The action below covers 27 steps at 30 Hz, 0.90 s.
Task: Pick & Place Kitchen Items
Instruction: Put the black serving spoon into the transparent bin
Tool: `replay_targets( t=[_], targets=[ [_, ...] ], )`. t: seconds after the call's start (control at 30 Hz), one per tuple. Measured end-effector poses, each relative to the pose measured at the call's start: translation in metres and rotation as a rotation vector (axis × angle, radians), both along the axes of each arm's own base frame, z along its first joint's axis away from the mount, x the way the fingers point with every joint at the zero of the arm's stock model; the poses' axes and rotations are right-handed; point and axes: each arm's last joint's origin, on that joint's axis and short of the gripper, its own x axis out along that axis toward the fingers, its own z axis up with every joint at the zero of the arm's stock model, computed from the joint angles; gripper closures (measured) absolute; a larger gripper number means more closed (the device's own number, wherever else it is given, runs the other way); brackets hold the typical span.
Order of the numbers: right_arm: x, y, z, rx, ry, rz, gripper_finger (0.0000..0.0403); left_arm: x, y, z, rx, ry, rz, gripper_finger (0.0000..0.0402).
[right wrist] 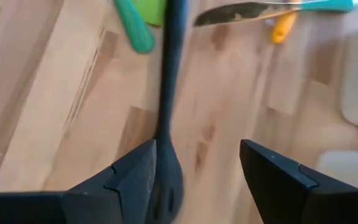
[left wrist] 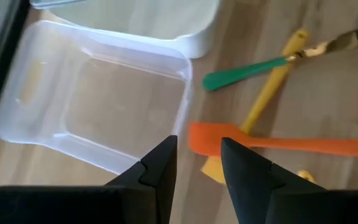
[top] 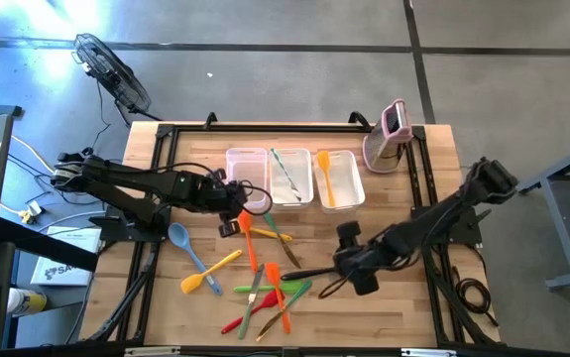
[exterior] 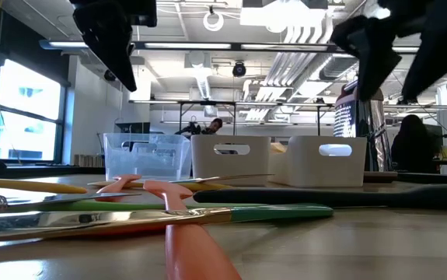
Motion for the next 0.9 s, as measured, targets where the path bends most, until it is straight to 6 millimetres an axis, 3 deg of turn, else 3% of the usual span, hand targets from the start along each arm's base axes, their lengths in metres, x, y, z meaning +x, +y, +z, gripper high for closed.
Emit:
replay_targets(
  t=[0.17, 0.5, 0.9],
  targets=[
    [0.011, 0.01, -0.024, 0.044, 0.055, -0.003, 0.0203, -0.001, -0.001, -0.001, -0.045, 0.018, -0.022, 0.0281],
    [0.017, 0.014, -0.046, 0.116, 0.131, -0.145, 0.0219, -0.002, -0.009, -0.002, -0.278, 0.054, -0.132, 0.0281],
    [0.035, 0.008, -0.082, 0.115, 0.195, -0.204, 0.0218, -0.006, -0.014, -0.004, -0.278, 0.096, -0.153, 0.0281]
  ],
)
